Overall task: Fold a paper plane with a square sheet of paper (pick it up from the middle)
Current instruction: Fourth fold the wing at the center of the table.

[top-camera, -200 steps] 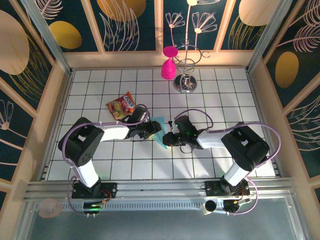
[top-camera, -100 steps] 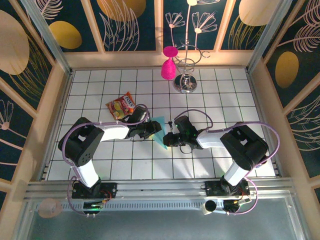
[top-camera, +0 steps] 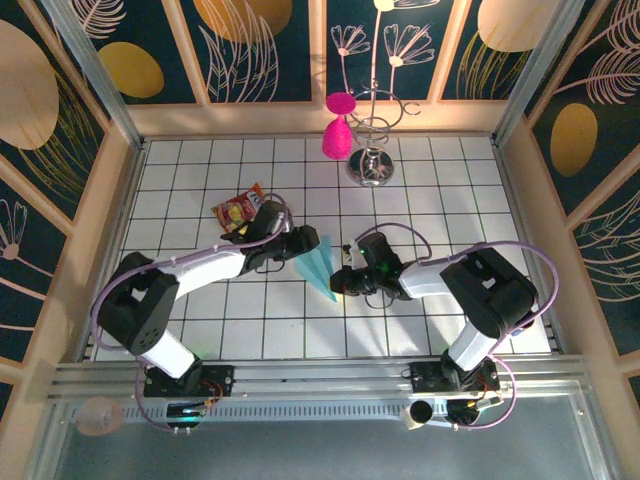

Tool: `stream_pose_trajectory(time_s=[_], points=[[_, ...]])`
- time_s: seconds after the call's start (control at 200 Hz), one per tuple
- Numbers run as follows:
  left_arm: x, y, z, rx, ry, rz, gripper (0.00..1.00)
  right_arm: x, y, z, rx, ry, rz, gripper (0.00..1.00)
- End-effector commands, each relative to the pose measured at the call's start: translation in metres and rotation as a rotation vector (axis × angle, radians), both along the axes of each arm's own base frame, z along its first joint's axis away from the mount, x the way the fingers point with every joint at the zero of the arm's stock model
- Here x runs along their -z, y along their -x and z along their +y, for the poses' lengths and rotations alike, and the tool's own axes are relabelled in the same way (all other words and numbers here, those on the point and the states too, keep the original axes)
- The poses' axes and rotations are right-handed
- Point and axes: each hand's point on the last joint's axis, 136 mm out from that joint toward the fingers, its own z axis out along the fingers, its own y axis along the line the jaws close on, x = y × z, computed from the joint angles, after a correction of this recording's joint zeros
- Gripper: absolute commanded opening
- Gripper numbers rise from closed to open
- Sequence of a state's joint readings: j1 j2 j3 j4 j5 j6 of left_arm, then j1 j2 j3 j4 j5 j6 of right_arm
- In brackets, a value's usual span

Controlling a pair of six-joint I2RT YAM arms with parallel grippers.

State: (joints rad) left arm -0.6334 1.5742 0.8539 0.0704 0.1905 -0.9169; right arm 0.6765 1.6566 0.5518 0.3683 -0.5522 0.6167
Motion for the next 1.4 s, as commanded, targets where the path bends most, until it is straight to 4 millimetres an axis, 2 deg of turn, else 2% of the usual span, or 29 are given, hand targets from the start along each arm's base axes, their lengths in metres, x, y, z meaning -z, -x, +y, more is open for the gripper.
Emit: stream_pose_trajectory(time_s=[0.0,0.1,0.24,0.4,0.586,0.761,0.771,0.791,1.031,1.176,1.397], points=[[-0.01,0.002,-0.001,0.026,0.057,-0.078,0.54,-0.002,0.004,0.002,-0.019,-0.056,0.026,0.03],[-0.012,0.013,-0.009,0.069,0.148,-0.086,0.47,-0.004,0.004,0.001,-0.02,-0.082,0.029,0.03],[-0.012,0.026,-0.018,0.117,0.253,-0.075,0.45,-0.006,0.005,-0.002,-0.027,-0.119,0.027,0.03],[0.003,0.036,-0.025,0.14,0.321,-0.008,0.41,-0.01,0.006,-0.003,-0.042,-0.164,0.019,0.03],[0.016,0.037,-0.032,0.154,0.35,0.04,0.36,-0.008,0.008,-0.005,-0.053,-0.184,0.026,0.03],[0.02,0.034,-0.038,0.166,0.351,0.057,0.32,-0.006,0.007,-0.007,-0.05,-0.184,0.03,0.04],[0.029,0.034,-0.038,0.163,0.34,0.075,0.32,-0.006,0.007,-0.007,-0.05,-0.183,0.031,0.04],[0.031,0.034,-0.038,0.163,0.338,0.082,0.32,-0.006,0.007,-0.007,-0.051,-0.183,0.032,0.04],[0.044,0.032,-0.041,0.162,0.308,0.123,0.3,-0.001,0.006,-0.01,-0.045,-0.16,0.036,0.06],[0.056,0.032,-0.037,0.15,0.264,0.152,0.3,0.0,0.005,-0.011,-0.043,-0.144,0.035,0.09],[0.071,0.035,-0.032,0.138,0.188,0.191,0.35,0.001,0.005,-0.012,-0.04,-0.136,0.037,0.13]])
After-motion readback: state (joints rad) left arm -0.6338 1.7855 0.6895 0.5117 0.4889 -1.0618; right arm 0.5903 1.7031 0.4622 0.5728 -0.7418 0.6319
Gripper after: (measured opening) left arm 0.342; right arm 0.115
